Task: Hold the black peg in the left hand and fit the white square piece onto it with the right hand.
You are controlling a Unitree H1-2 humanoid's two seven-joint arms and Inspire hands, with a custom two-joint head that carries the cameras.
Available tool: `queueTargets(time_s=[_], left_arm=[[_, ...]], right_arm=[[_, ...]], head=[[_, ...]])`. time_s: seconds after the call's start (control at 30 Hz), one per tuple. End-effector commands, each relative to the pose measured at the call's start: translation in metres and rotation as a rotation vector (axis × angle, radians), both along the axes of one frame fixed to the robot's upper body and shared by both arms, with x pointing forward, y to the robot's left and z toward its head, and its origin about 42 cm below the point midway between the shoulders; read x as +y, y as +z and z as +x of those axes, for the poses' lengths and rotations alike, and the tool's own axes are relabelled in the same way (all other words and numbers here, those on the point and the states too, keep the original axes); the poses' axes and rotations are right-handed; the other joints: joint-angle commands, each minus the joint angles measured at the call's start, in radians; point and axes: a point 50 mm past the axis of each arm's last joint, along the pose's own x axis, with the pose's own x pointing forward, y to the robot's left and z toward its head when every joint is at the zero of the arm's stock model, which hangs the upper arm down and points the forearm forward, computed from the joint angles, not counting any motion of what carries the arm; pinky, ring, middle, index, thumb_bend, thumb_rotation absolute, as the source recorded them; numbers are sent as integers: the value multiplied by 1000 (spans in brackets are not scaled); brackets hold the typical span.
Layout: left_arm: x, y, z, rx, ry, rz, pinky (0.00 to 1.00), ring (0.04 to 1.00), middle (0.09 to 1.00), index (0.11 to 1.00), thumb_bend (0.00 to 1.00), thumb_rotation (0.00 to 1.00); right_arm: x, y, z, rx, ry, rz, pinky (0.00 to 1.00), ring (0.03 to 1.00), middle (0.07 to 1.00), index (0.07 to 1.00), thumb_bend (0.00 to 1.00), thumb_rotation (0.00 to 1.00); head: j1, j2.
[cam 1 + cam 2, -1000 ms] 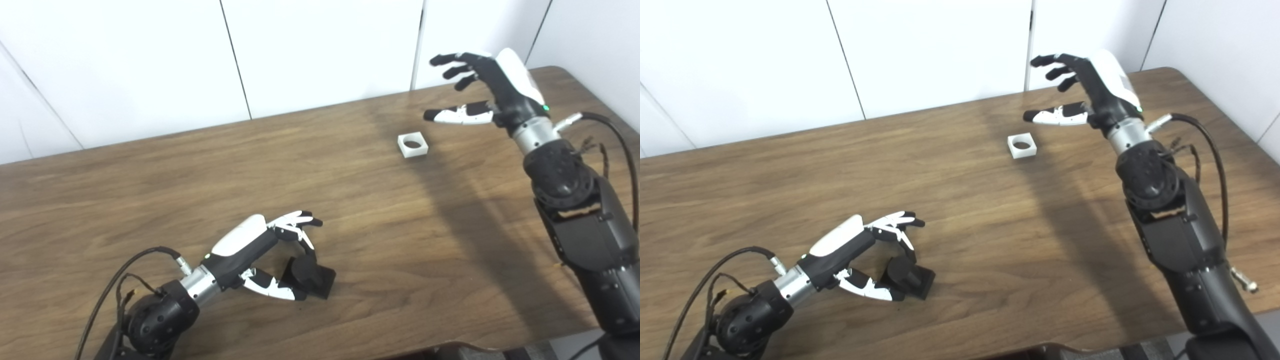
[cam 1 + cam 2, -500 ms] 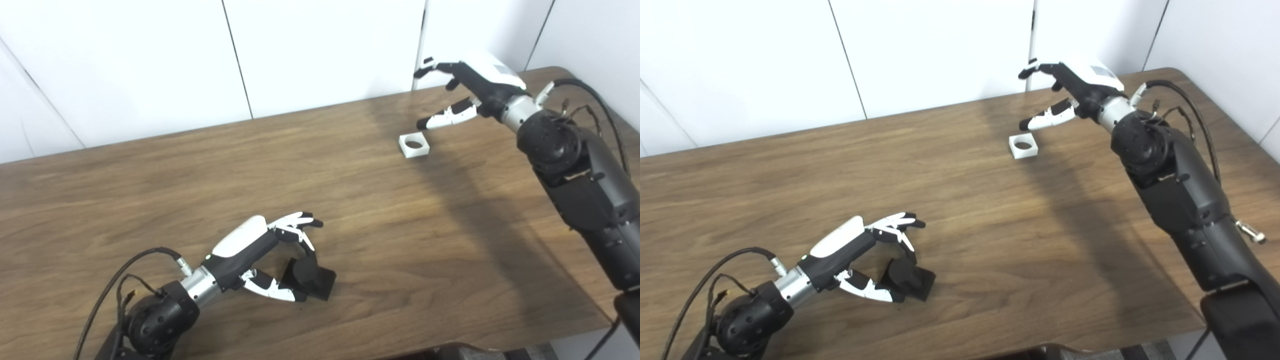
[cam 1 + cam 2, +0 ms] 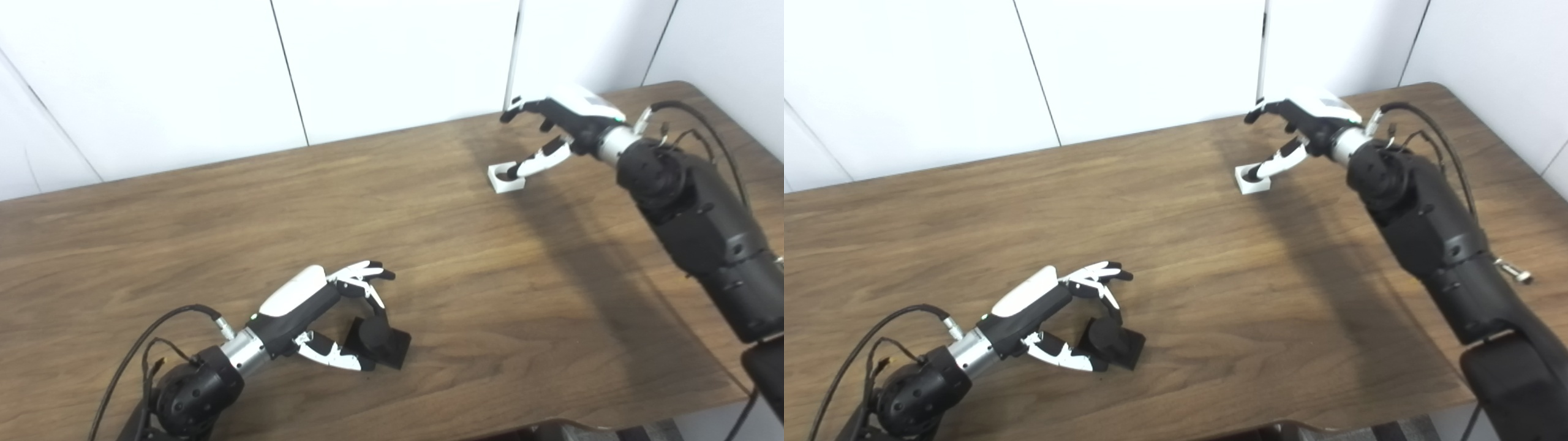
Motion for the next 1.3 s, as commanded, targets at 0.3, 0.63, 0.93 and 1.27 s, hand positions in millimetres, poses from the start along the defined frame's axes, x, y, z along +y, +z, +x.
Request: queueTargets(time_s=[0.3,0.63,0.93,1.27], left_arm=[[15,-18,-7,89,8,130,839,958,897,492,520,75],[16,-21,-10,95,12,116,852,955,888,492,521,75],[19,-24,-13,93,17,99,851,952,886,491,521,73],[21,-26,-17,98,19,109,844,953,890,492,521,75]], right_arm=[[-1,2,16,-25,-12,-37,765,916,930,800,808,296],[3,-6,19,6,-2,-77,799,926,935,800,818,301],[-1,-5,22,13,-20,-106,811,929,934,804,812,293],[-5,-12,27,36,-32,-126,831,925,931,792,785,280]], head=[[9,7],[10,5],[13,1],[29,4]])
